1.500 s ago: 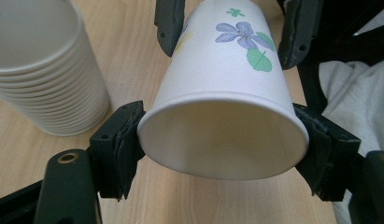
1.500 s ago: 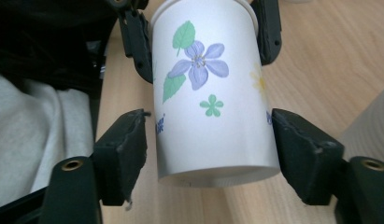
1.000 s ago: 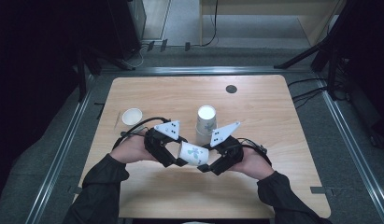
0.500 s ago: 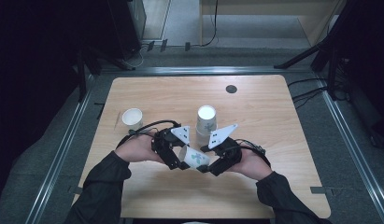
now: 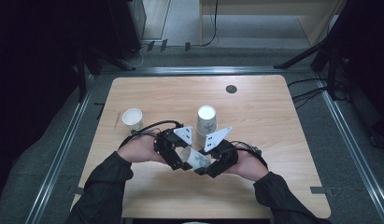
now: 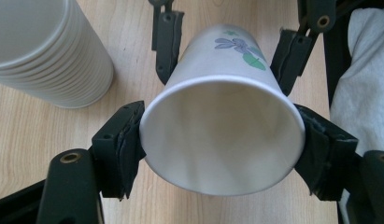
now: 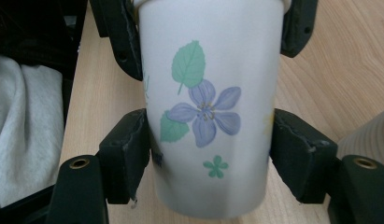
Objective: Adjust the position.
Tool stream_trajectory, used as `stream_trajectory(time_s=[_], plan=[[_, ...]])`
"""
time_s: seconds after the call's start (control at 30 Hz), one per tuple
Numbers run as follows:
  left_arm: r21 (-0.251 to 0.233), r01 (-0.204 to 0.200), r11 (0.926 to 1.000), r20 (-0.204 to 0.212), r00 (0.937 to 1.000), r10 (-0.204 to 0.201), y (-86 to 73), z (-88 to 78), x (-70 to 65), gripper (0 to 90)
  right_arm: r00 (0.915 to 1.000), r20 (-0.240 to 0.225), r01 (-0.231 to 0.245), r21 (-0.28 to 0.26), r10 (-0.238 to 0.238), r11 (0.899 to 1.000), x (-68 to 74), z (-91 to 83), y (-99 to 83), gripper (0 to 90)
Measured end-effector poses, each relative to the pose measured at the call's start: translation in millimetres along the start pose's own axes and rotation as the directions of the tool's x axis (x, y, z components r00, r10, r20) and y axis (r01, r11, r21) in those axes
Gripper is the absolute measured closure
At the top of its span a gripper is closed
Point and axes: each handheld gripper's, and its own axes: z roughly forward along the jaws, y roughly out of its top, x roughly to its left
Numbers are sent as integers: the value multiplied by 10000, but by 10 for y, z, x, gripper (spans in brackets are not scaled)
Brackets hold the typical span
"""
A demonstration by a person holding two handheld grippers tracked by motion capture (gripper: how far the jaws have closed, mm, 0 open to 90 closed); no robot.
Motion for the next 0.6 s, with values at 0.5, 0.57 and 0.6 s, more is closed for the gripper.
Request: stream_trajectory(time_s=[0.5, 0.57, 0.6], plan=[[-1407, 609, 9882, -80, 9980, -627, -167, -79, 79, 123, 9996, 264, 85, -426, -74, 9991, -29, -135, -8, 336], [-1826, 594, 9814, -153, 9979, -633, -212, -104, 75, 125, 9996, 278, -62, -492, 76, 9988, -32, -175, -12, 336], [-2014, 745, 9767, -18, 9971, -764, -232, -108, 75, 127, 9996, 288, -62, -558, 78, 9984, -34, -185, -13, 336]])
